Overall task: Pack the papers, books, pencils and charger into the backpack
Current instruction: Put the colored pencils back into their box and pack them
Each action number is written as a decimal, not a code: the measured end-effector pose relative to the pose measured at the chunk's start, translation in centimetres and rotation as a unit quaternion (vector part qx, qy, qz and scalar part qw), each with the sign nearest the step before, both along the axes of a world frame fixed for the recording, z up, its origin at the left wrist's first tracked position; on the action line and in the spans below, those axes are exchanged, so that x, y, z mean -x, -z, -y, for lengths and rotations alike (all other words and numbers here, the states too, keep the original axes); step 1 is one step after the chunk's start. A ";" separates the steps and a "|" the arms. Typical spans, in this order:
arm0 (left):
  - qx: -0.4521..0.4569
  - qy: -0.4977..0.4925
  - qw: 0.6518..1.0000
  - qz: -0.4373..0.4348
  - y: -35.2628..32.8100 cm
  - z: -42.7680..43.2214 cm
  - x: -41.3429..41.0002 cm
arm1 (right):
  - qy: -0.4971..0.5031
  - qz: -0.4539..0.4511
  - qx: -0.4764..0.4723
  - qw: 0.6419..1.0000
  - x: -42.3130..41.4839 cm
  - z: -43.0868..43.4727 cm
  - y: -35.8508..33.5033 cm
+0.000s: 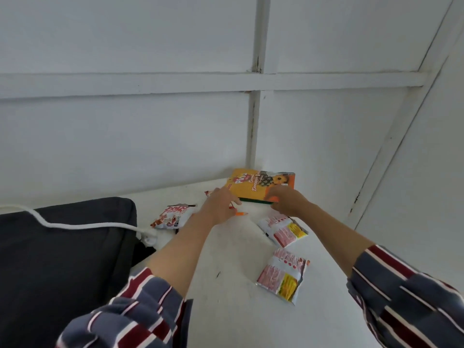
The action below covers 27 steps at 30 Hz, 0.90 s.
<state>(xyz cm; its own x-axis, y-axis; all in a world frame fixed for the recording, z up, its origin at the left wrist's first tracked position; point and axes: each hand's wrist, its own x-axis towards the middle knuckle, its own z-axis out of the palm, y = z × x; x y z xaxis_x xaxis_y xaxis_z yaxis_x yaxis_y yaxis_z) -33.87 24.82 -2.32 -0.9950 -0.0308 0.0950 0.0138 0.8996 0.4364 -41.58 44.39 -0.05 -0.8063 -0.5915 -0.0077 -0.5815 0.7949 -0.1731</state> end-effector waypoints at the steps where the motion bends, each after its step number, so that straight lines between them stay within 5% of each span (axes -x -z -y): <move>1: 0.014 -0.002 1.000 0.004 0.1 -0.1 0.1 | -0.016 -0.001 -0.010 1.000 0.6 0.2 0.4; 27: 0.100 -0.012 0.994 0.030 0.9 -0.8 1.1 | -0.057 -0.147 -0.066 0.985 3.1 1.5 3.2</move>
<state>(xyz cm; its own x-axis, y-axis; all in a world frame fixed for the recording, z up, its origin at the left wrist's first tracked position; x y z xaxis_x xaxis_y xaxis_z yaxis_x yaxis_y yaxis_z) -35.02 25.57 -3.23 -0.9983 -0.0419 0.0415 -0.0303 0.9681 0.2488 -44.66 42.84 -3.27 -0.7135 -0.6878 0.1333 -0.6781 0.7258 0.1157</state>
